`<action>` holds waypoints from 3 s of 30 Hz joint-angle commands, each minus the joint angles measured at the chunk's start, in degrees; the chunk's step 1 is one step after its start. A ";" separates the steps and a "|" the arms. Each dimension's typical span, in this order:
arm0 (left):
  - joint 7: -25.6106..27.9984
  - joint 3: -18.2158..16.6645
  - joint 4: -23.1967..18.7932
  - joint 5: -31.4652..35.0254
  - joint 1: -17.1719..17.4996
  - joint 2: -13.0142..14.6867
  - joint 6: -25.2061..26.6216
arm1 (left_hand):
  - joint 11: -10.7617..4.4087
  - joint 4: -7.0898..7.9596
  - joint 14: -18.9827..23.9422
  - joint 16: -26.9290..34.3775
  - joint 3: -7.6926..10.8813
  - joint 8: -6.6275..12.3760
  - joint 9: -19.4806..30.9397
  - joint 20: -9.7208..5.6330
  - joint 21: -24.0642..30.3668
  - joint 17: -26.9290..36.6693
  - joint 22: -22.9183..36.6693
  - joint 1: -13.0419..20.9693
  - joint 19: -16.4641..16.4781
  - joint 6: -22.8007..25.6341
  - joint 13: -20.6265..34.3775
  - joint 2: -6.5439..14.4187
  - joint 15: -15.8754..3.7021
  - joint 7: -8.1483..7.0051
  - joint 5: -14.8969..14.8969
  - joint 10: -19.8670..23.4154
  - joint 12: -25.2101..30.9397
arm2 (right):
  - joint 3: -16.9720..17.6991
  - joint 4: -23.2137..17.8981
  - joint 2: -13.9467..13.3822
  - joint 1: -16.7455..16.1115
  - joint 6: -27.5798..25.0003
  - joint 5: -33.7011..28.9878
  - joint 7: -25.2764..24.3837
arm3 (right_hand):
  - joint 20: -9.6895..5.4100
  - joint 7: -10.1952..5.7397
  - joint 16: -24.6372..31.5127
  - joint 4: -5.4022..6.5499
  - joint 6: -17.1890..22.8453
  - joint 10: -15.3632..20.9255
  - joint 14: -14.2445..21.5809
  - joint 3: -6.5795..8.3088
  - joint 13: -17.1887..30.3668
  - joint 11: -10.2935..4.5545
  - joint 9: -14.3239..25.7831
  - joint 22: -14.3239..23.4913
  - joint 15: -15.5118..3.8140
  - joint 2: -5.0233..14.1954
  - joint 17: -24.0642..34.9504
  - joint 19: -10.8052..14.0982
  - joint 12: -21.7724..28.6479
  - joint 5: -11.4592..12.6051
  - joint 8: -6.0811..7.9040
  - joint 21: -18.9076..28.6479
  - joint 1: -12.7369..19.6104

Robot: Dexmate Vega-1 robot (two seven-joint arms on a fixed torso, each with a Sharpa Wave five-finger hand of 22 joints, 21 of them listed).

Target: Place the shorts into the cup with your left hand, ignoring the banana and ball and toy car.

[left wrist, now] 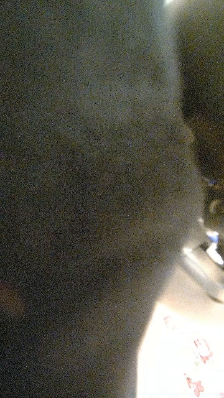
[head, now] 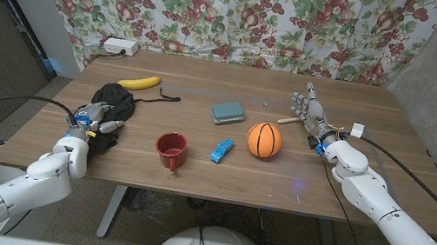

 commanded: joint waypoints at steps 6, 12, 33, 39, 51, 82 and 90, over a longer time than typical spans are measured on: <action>1.62 0.01 0.84 -0.28 -0.01 -0.88 -0.68 | -0.95 0.22 8.15 1.62 1.71 2.10 1.45 -8.37 4.78 1.08 1.20 5.12 11.25 3.54 1.44 -0.40 -7.61 -0.01 -1.27 6.99 3.27 | -0.23 0.44 0.35 0.49 -0.35 -0.14 -0.14 | 0.43 0.12 0.08 0.21 0.49 0.12 0.11 -0.31 0.10 0.15 0.22 0.16 -0.28 0.26 0.13 0.22 0.36 0.06 0.26 -0.23 -0.29; 2.49 0.29 1.17 0.13 -0.24 -1.44 -0.60 | -1.90 -0.50 12.83 2.82 4.28 3.40 2.24 -9.02 8.04 2.58 2.80 11.44 15.59 5.67 2.96 0.77 -9.05 -0.04 -2.44 10.48 5.53 | -0.41 0.79 0.52 0.99 -0.44 -0.26 0.09 | 0.42 0.12 0.07 0.22 0.47 0.14 0.08 -0.31 0.10 0.10 0.22 0.16 -0.31 0.27 0.13 0.20 0.37 0.06 0.25 -0.24 -0.28; 3.25 1.24 2.48 1.03 -2.31 -3.19 0.25 | -1.70 -0.29 29.53 14.16 2.84 10.59 10.38 -11.68 32.72 20.72 18.66 43.99 16.31 9.47 15.71 8.91 -11.00 8.36 -14.59 20.14 17.27 | -0.59 2.48 1.04 2.44 -0.28 -0.30 1.02 | 0.43 0.08 0.06 0.24 0.89 0.22 0.05 -0.28 0.10 0.12 0.22 0.17 -0.28 0.33 0.13 0.17 0.38 0.02 0.39 -0.25 -0.27; 4.86 1.09 2.92 1.14 -2.57 -4.31 0.09 | -1.29 -0.09 30.08 17.50 -1.37 14.14 16.04 -11.92 43.90 28.11 24.56 51.62 10.40 11.48 22.26 12.54 -10.88 9.23 -14.00 21.88 21.78 | -0.44 2.57 1.04 2.42 -0.38 -0.11 0.95 | 0.39 0.07 0.05 0.24 1.04 0.25 0.02 -0.26 0.10 0.07 0.22 0.17 -0.32 0.36 0.13 0.18 0.39 0.02 0.43 -0.24 -0.26; 6.73 -1.05 2.47 -0.85 -0.95 -4.86 -2.67 | -1.13 -0.09 31.98 20.90 -1.97 19.23 21.05 -12.40 47.93 32.99 26.18 55.13 9.93 15.81 26.45 13.28 -10.27 8.36 -13.33 24.35 25.18 | -0.40 2.97 1.08 2.06 -0.07 0.09 1.19 | 0.40 0.04 0.05 0.24 1.08 0.18 0.00 -0.25 0.10 0.18 0.22 0.17 -0.38 0.37 0.13 0.17 0.36 0.01 0.41 -0.24 -0.25; 14.80 -2.60 -0.75 2.56 0.30 -5.83 -4.93 | -1.08 0.32 32.55 21.95 0.38 28.08 28.58 -12.50 46.75 36.48 23.71 53.43 10.54 24.60 31.19 11.10 -9.84 9.00 -8.65 26.33 28.23 | 0.53 2.82 1.08 0.01 1.45 1.08 0.61 | 0.42 -0.09 0.06 0.25 1.29 0.29 -0.02 -0.21 0.11 0.12 0.22 0.17 -0.31 0.42 0.13 0.14 0.38 -0.03 0.38 -0.25 -0.20; 15.90 -2.63 -2.43 3.41 0.30 -5.56 -5.53 | -1.03 0.38 32.56 21.99 0.58 28.58 29.25 -12.48 46.90 36.79 23.69 53.29 10.45 24.67 31.58 11.09 -9.78 9.17 -8.39 26.43 28.42 | 0.52 3.07 1.15 0.05 1.60 1.09 0.63 | 0.44 -0.05 0.05 0.24 1.31 0.29 -0.02 -0.19 0.11 0.10 0.22 0.17 -0.33 0.43 0.12 0.13 0.37 -0.03 0.37 -0.25 -0.17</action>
